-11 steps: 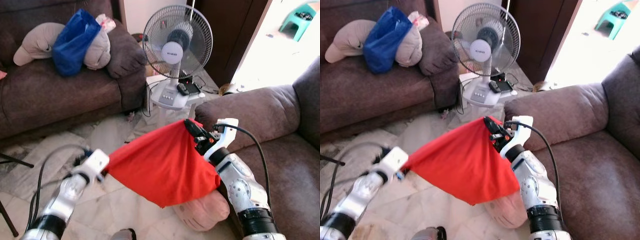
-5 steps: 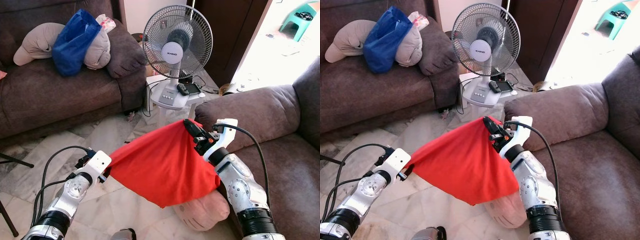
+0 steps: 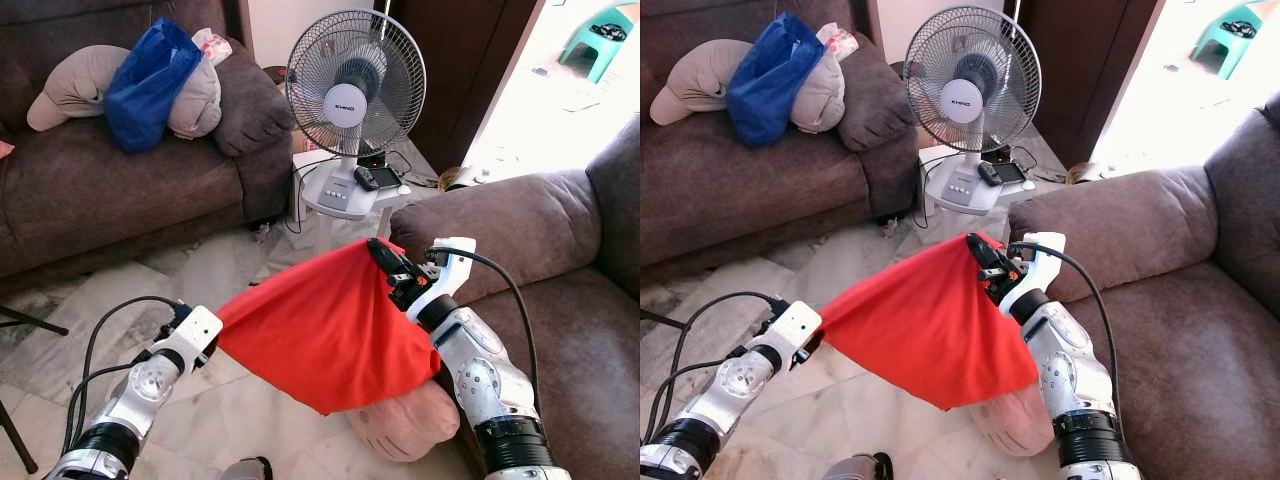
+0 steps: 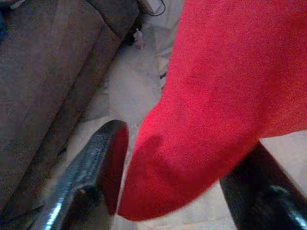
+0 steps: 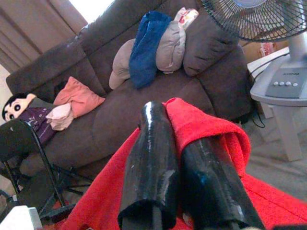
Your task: Move the pillow to the sofa from floor
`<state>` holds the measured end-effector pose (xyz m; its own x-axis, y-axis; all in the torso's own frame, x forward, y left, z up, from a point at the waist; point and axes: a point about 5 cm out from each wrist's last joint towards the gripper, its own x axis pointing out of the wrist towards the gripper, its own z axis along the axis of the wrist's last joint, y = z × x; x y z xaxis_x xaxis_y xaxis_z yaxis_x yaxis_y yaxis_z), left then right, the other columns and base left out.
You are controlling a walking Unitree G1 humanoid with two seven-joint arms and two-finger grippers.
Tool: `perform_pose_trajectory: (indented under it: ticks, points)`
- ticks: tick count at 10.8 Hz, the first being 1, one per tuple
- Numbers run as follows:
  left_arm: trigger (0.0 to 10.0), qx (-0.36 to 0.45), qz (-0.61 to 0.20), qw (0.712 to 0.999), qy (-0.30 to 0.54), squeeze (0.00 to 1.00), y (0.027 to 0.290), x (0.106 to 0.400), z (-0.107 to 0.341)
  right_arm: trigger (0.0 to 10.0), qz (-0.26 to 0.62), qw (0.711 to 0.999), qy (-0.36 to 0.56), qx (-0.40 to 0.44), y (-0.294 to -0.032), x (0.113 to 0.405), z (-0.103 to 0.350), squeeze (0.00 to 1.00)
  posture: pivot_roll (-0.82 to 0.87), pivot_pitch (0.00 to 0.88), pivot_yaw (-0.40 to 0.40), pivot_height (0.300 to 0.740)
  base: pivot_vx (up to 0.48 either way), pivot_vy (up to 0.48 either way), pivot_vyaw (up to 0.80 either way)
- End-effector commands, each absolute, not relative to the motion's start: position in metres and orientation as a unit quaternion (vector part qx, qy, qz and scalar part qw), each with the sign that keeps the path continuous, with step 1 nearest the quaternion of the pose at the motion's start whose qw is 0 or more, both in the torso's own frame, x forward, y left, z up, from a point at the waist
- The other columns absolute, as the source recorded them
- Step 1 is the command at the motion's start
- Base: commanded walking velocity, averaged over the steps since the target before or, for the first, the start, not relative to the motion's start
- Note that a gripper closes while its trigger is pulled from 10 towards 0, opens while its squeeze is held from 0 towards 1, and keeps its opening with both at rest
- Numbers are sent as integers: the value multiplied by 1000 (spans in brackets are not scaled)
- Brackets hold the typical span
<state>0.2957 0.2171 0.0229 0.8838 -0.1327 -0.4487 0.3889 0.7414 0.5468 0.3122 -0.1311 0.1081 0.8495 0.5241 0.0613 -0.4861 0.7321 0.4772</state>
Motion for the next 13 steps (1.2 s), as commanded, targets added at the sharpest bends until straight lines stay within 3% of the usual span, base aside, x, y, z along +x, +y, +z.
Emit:
perform_pose_trajectory:
  ticks: [1, 8, 12, 13]
  points:
    - [0, 344, -151, 907, 190, 0, 216, 297, 24, 10000, 267, 935, 8, 234, -139, 314, 120, 0, 30, 47, -58, 740, 0, 0, 0]
    - [0, 351, -161, 895, 225, 0, 216, 290, 12, 10000, 270, 935, 9, 231, -138, 314, 120, 0, 28, 43, -59, 740, 0, 0, 0]
    - [0, 355, -90, 908, 206, 0, 224, 295, 18, 10000, 271, 934, 10, 230, -137, 313, 119, 0, 26, 51, -59, 740, 0, 0, 0]
    - [10000, 318, 9, 928, 196, 0, 235, 298, 24, 10000, 242, 948, 10, 207, -140, 317, 116, 0, 28, 53, -58, 740, 0, 0, 0]
